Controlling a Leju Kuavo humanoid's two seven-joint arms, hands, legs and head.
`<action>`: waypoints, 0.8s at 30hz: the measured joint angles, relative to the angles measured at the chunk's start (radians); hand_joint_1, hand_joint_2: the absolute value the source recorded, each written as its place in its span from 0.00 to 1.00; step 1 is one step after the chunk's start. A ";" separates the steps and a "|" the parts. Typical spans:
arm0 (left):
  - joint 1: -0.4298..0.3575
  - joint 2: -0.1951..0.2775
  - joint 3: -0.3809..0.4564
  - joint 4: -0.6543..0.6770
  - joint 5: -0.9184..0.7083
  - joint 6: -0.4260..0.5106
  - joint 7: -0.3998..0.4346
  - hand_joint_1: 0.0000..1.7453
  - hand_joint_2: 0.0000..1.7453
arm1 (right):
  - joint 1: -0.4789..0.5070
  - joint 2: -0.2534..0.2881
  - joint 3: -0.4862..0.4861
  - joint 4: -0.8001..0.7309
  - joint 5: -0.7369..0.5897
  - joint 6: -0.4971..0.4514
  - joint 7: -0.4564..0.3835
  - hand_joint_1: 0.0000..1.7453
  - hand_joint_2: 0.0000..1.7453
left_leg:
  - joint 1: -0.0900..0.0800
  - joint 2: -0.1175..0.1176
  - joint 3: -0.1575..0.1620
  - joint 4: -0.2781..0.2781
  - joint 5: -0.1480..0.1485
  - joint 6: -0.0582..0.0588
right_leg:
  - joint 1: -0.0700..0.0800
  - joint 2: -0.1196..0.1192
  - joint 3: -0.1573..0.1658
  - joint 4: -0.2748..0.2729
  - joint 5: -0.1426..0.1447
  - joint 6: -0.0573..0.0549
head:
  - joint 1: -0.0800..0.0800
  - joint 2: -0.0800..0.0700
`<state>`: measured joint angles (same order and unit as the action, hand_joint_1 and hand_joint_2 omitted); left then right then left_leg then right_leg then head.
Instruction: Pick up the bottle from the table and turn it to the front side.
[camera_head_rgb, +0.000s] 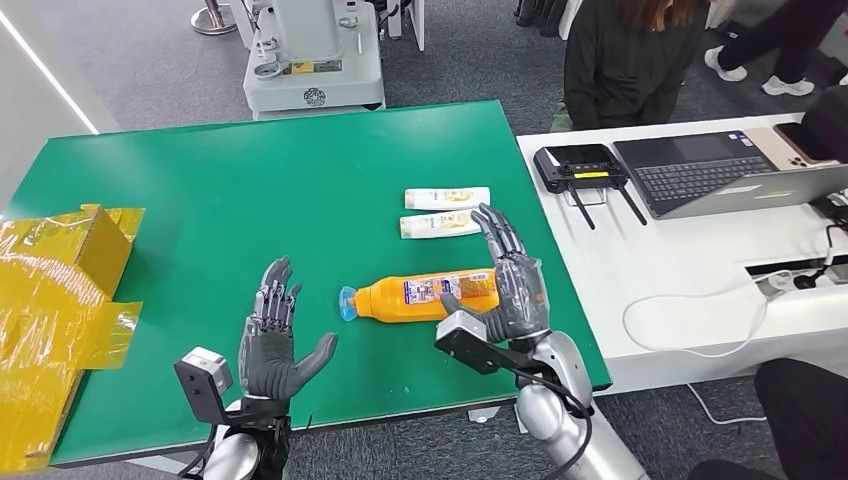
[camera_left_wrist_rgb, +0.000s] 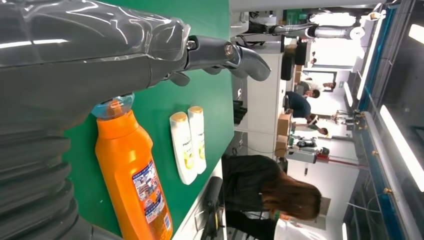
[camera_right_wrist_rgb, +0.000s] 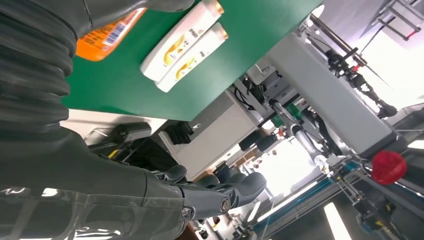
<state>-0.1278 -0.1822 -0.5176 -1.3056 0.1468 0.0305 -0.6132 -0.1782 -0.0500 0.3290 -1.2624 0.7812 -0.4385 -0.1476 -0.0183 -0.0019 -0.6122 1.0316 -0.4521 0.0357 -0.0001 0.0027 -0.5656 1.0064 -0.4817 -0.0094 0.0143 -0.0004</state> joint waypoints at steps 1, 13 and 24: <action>0.000 0.000 0.000 0.001 0.002 -0.002 0.002 0.00 1.00 | -0.019 0.001 0.011 0.016 0.013 0.009 0.015 0.00 1.00 | 0.000 0.000 0.000 0.000 0.000 0.000 | 0.000 0.000 0.000 0.000 0.000 0.000 | 0.000 0.000; -0.003 0.009 0.000 0.025 0.061 -0.044 0.036 0.00 1.00 | -0.157 0.001 0.119 0.181 0.131 0.132 0.149 0.00 1.00 | 0.000 0.000 0.000 0.000 0.000 0.000 | 0.000 0.000 0.000 0.000 0.000 0.000 | 0.000 0.000; -0.019 0.016 0.000 0.051 0.133 -0.091 0.056 0.00 1.00 | -0.209 0.001 0.160 0.271 0.226 0.155 0.211 0.00 1.00 | 0.000 -0.001 0.000 0.000 0.000 -0.001 | 0.000 -0.001 0.000 0.000 0.000 0.000 | 0.000 0.000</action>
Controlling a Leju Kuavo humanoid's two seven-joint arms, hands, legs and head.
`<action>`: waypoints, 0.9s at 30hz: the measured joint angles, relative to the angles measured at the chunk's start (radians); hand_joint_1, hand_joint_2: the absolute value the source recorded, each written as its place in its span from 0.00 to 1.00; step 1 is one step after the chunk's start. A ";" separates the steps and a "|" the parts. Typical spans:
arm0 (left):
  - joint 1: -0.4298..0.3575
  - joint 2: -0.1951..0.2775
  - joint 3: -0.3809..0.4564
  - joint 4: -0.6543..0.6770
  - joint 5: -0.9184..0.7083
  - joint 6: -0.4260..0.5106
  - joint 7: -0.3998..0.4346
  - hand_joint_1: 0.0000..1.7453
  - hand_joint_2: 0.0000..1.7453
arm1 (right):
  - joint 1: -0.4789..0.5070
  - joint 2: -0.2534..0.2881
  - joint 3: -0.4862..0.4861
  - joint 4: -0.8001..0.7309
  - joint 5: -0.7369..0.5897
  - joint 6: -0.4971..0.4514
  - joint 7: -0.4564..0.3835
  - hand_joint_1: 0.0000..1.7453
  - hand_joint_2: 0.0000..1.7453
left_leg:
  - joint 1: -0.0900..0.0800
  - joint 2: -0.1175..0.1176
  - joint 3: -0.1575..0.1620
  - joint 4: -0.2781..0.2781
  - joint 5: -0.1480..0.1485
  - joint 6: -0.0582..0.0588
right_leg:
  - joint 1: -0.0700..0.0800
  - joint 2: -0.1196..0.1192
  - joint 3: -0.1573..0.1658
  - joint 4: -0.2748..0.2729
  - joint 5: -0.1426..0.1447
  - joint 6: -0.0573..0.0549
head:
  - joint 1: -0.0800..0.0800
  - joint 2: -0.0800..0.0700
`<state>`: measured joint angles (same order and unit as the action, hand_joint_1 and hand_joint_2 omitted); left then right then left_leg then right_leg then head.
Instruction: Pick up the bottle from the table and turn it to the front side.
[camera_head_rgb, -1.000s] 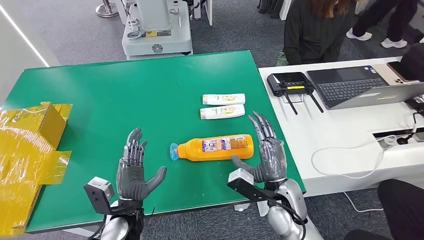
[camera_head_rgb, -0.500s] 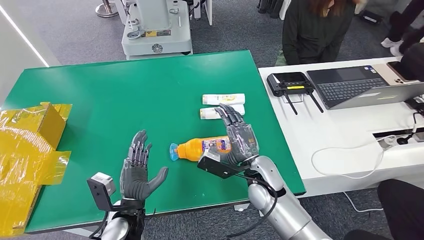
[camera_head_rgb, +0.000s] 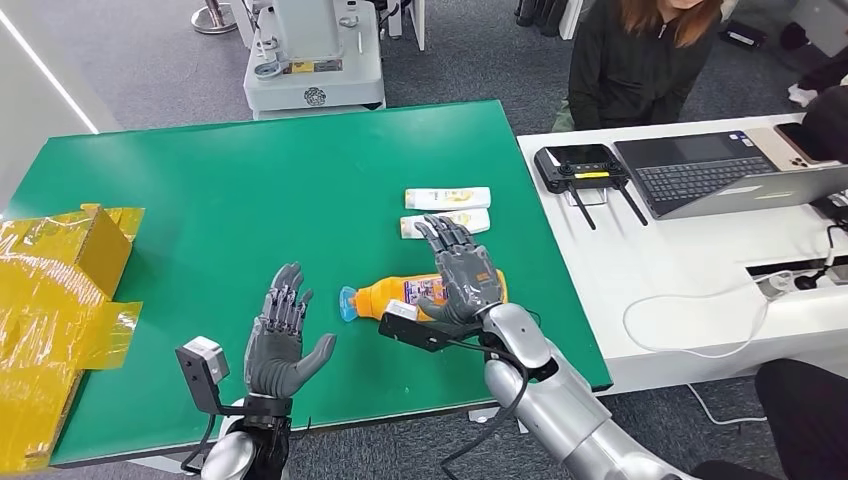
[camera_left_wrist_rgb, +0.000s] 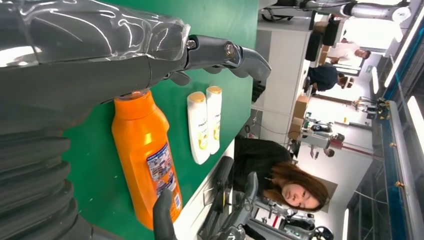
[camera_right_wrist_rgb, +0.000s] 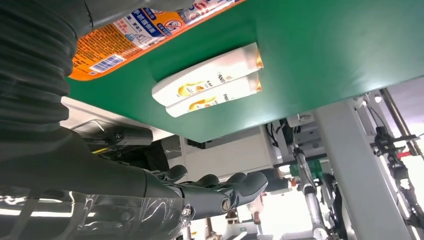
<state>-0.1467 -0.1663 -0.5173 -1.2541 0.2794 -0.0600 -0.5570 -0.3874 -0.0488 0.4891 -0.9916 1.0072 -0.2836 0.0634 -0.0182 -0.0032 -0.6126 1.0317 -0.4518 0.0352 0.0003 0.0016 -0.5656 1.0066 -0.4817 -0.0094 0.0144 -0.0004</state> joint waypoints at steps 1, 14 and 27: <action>0.001 0.001 0.000 0.000 0.003 -0.002 0.001 0.00 1.00 | -0.003 0.000 0.000 0.009 0.001 -0.005 -0.002 0.00 1.00 | 0.000 0.000 0.000 0.000 0.000 0.000 | 0.000 0.000 0.000 0.000 0.000 0.000 | 0.000 0.000; 0.001 0.002 0.000 0.001 0.011 -0.035 0.024 0.00 1.00 | -0.022 0.006 0.001 0.111 0.024 0.076 0.028 0.00 1.00 | 0.000 0.000 0.000 0.000 0.000 0.000 | 0.000 0.000 0.000 0.000 0.000 0.000 | 0.000 0.000; 0.003 0.003 0.000 0.006 0.016 -0.113 0.091 0.00 1.00 | -0.014 0.022 -0.044 0.140 -0.095 0.204 -0.005 0.00 1.00 | 0.000 0.000 0.000 0.000 0.000 0.000 | 0.000 0.000 0.000 0.000 0.000 0.000 | 0.000 0.000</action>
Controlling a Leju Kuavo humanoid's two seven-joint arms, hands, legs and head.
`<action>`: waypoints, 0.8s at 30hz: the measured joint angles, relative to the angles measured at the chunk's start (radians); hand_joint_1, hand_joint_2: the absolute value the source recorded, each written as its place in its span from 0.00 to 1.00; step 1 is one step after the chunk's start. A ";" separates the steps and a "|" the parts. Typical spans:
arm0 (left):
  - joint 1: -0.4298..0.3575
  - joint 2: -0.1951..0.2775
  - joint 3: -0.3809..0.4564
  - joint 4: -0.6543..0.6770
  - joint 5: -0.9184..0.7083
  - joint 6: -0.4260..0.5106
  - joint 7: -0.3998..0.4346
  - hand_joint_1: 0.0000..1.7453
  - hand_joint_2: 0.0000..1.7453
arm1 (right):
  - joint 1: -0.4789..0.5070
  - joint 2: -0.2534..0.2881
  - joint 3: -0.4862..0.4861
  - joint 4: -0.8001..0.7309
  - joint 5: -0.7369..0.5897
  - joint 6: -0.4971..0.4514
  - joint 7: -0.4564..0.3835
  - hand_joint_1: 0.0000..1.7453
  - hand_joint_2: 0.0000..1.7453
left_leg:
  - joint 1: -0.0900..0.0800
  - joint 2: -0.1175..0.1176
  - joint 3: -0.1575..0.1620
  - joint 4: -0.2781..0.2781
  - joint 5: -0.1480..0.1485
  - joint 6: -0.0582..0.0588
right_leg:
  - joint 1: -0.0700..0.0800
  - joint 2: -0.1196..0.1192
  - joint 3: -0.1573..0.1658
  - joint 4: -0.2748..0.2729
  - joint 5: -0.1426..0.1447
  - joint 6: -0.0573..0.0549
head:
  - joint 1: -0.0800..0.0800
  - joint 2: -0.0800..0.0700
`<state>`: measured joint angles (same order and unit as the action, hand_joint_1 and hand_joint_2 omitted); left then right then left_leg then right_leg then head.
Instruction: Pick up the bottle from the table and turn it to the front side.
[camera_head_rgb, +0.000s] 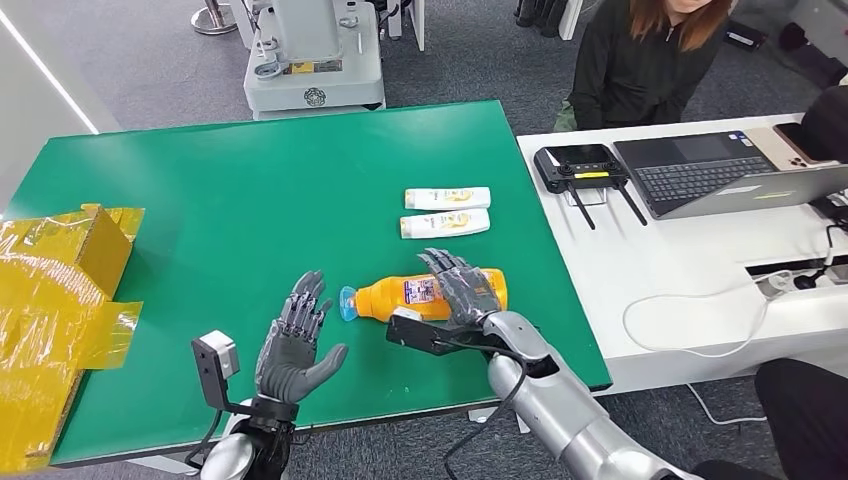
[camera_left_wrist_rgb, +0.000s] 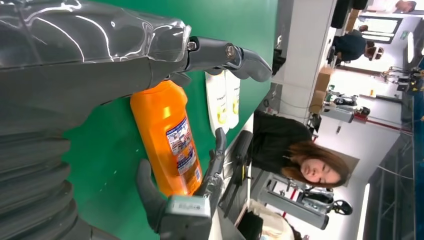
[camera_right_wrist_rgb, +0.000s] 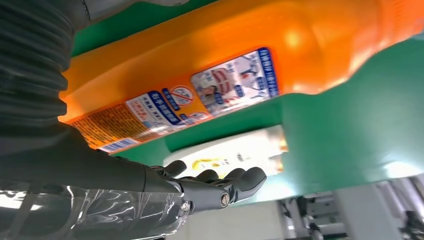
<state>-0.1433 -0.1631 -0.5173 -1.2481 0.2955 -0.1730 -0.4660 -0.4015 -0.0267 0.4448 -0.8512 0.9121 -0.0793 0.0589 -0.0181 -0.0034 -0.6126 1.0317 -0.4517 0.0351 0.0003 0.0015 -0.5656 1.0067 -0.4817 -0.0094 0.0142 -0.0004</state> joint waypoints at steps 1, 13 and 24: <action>0.000 0.000 0.000 0.001 0.001 -0.002 0.002 0.00 1.00 | -0.002 -0.001 -0.001 0.009 0.017 0.000 0.023 0.00 1.00 | 0.000 0.000 0.000 0.000 0.000 0.000 | 0.000 0.000 0.000 0.000 0.000 0.000 | 0.000 0.000; 0.015 -0.002 0.007 0.001 -0.004 -0.036 0.022 0.00 1.00 | -0.022 -0.024 -0.038 0.080 0.134 0.021 0.109 0.00 1.00 | 0.000 0.000 0.000 0.000 0.000 0.000 | 0.000 0.000 0.000 0.000 0.000 0.000 | 0.000 0.000; 0.019 -0.011 0.049 0.001 0.068 -0.108 0.054 0.00 1.00 | -0.034 -0.042 -0.043 0.092 0.159 0.091 0.080 1.00 1.00 | 0.000 0.000 0.001 0.000 0.000 0.000 | 0.000 0.000 0.001 0.000 0.000 0.000 | 0.000 0.000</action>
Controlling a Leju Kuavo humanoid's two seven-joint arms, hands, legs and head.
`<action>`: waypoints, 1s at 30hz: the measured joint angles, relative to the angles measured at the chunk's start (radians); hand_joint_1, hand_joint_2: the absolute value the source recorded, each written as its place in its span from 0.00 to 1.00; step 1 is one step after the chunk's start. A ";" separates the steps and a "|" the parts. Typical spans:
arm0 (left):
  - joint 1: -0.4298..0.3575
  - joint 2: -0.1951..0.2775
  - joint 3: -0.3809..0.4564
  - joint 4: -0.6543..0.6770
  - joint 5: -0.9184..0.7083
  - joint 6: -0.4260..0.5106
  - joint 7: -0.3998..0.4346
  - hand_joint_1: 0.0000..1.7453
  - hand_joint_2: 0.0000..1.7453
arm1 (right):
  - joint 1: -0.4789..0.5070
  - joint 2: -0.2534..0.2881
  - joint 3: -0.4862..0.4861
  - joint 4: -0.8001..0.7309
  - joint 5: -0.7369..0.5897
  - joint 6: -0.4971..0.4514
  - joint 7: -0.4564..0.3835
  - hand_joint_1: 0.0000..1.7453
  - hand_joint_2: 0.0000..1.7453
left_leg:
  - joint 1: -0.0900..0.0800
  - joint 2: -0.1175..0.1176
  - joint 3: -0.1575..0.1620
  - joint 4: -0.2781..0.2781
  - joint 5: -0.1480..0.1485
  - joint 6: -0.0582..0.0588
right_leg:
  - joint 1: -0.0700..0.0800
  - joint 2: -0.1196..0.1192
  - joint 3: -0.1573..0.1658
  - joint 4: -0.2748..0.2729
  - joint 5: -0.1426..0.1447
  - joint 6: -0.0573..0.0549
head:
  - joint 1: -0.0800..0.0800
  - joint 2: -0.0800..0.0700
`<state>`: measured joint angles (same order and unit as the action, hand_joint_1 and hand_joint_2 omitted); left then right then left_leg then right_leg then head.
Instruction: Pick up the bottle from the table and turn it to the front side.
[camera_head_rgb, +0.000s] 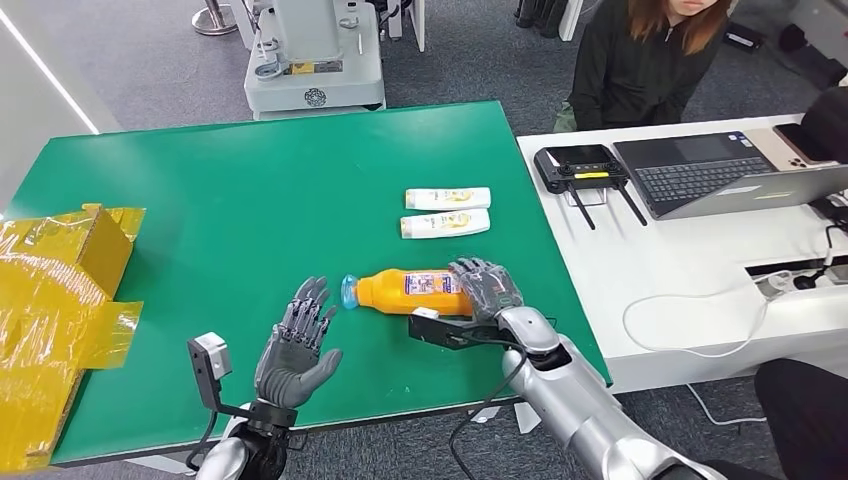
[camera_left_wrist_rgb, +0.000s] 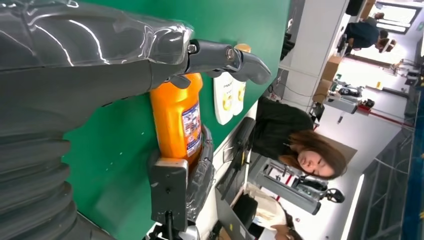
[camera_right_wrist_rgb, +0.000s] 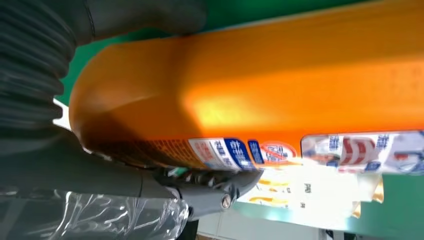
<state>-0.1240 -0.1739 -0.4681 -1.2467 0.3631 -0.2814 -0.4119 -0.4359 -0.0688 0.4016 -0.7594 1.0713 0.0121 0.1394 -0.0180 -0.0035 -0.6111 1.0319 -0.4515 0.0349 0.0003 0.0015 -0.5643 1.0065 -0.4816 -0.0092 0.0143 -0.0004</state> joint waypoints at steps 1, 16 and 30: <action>0.001 0.000 0.004 0.000 0.004 -0.004 0.003 0.00 1.00 | -0.003 -0.001 -0.001 0.003 -0.004 0.003 -0.007 1.00 1.00 | 0.000 0.000 0.000 0.000 0.000 0.000 | 0.000 0.000 0.000 0.000 0.000 0.000 | 0.000 0.000; 0.010 -0.010 0.037 0.001 0.012 -0.036 0.006 0.00 1.00 | -0.030 -0.009 -0.005 0.057 -0.041 0.008 -0.069 1.00 1.00 | 0.000 0.000 0.004 0.000 0.000 0.000 | 0.000 0.000 0.004 0.000 0.000 0.000 | 0.000 0.000; 0.042 -0.016 0.060 0.001 -0.022 -0.012 0.003 0.00 1.00 | 0.158 -0.014 -0.037 -0.158 -0.341 -0.133 -0.302 1.00 1.00 | 0.000 -0.003 0.001 0.000 0.000 0.000 | 0.000 -0.003 0.002 0.000 0.000 0.000 | 0.000 0.000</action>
<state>-0.0817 -0.1900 -0.4078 -1.2458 0.3412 -0.2932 -0.4087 -0.2784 -0.0826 0.3650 -0.9170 0.7300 -0.1206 -0.1631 -0.0178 -0.0064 -0.6102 1.0318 -0.4517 0.0349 0.0005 -0.0013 -0.5627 1.0064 -0.4820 -0.0094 0.0143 -0.0004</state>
